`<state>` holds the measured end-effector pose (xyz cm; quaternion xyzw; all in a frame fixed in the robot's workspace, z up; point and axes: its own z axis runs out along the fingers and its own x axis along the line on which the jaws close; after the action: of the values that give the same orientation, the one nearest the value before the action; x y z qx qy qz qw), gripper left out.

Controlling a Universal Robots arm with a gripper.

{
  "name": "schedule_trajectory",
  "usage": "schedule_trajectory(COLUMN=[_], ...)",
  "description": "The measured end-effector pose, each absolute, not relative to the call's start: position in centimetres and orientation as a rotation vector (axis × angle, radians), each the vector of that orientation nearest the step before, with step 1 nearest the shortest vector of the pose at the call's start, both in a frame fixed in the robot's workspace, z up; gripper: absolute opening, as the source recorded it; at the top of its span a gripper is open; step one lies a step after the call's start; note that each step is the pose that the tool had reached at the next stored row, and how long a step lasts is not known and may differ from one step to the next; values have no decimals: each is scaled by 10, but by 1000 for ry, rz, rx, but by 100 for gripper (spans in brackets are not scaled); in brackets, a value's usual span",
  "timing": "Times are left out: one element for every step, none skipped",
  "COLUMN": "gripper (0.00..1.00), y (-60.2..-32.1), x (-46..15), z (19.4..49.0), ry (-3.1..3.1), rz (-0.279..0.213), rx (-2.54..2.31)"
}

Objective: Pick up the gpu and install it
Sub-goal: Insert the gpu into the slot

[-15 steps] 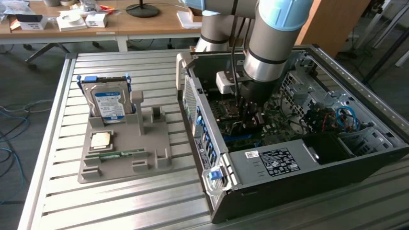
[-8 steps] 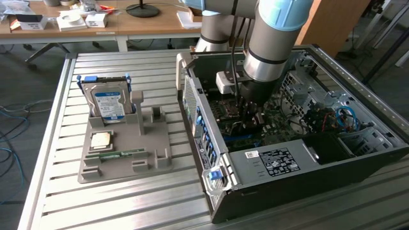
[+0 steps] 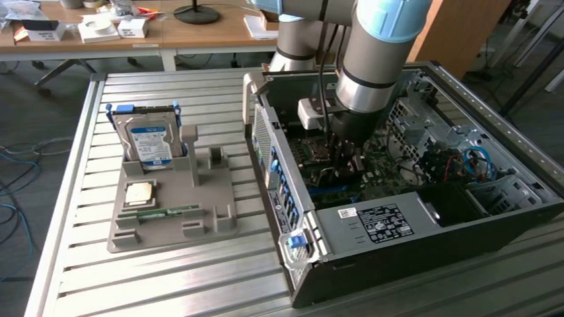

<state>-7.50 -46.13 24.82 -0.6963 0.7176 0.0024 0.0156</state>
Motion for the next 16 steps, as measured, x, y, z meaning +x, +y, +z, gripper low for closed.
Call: schedule_trajectory(gripper=[26,26,27,27,34,34,34,34,34,34,34,34,34,34,34,34], y=[-461,-461,-461,-461,-461,-461,-461,-461,-461,-461,-461,-461,-461,-461,-461,-461], x=[-75,-75,-75,-75,-75,-75,-75,-75,-75,-75,-75,-75,-75,-75,-75,-75], z=[248,248,248,248,248,248,248,248,248,249,250,251,253,255,257,259], ry=[2232,2232,2233,2233,2233,2232,2232,2232,2232,2232,2232,2232,2232,2233,2233,2233], rz=[8,8,8,8,8,8,8,8,8,8,8,7,7,7,7,7], rx=[-2166,-2166,-2166,-2166,-2166,-2166,-2166,-2166,-2166,-2166,-2166,-2166,-2166,-2166,-2166,-2166])
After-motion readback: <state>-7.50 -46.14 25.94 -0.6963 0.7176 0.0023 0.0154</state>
